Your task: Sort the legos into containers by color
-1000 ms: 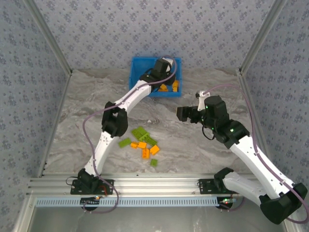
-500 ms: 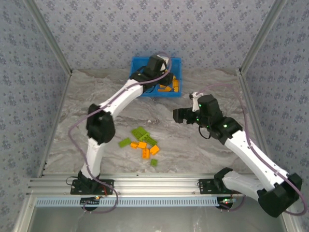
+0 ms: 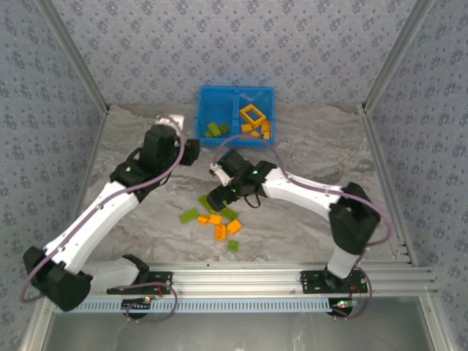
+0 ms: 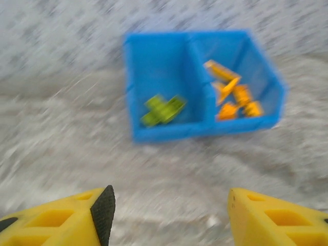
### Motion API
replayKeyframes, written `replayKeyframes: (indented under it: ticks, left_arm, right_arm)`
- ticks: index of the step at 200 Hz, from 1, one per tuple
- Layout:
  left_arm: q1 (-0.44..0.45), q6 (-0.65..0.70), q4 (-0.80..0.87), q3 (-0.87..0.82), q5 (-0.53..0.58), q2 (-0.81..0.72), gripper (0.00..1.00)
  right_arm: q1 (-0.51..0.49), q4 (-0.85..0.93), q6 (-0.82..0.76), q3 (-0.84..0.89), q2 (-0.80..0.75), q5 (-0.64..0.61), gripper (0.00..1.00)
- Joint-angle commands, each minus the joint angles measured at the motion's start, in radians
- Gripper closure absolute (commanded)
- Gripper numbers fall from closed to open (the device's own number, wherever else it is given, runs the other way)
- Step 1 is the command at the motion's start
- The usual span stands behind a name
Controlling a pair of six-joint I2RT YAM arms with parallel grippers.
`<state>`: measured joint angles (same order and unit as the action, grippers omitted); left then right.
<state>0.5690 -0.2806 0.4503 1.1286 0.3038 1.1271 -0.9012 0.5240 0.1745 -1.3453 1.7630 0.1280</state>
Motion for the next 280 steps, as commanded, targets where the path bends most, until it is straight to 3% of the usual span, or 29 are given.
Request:
replayKeyframes:
  ticks: [1, 26, 48, 89, 138, 155, 229, 258, 280]
  left_arm:
    - [-0.047, -0.095, 0.117, -0.101, 0.119, -0.151, 0.37]
    - [-0.082, -0.134, 0.169, -0.203, 0.117, -0.267, 0.35]
    - [-0.1, -0.153, 0.207, -0.248, 0.123, -0.309, 0.32]
    - [-0.113, -0.157, 0.196, -0.267, 0.109, -0.318, 0.26]
    - [-0.115, -0.156, 0.174, -0.263, 0.088, -0.305, 0.23]
    - [-0.115, -0.159, 0.175, -0.265, 0.086, -0.306, 0.22]
    - [-0.115, -0.176, 0.182, -0.276, 0.041, -0.322, 0.19]
    - [-0.115, -0.153, 0.158, -0.271, -0.021, -0.333, 0.12]
    - [-0.115, -0.145, 0.139, -0.273, -0.043, -0.347, 0.03]
  right_arm:
    - [-0.023, 0.057, -0.007, -0.132, 0.134, 0.01, 0.2]
    - [-0.049, 0.098, 0.001, -0.236, 0.257, -0.041, 0.31]
    - [-0.08, 0.121, -0.002, -0.291, 0.332, -0.111, 0.34]
    - [-0.112, 0.149, 0.008, -0.355, 0.424, -0.157, 0.5]
    - [-0.151, 0.196, 0.002, -0.387, 0.478, -0.268, 0.58]
    - [-0.154, 0.212, 0.009, -0.398, 0.493, -0.293, 0.65]
    - [-0.115, 0.103, 0.034, -0.328, 0.244, -0.286, 0.73]
    - [-0.052, -0.032, 0.046, -0.296, 0.109, -0.286, 0.73]
    - [0.021, -0.094, 0.055, -0.347, 0.115, -0.313, 0.73]
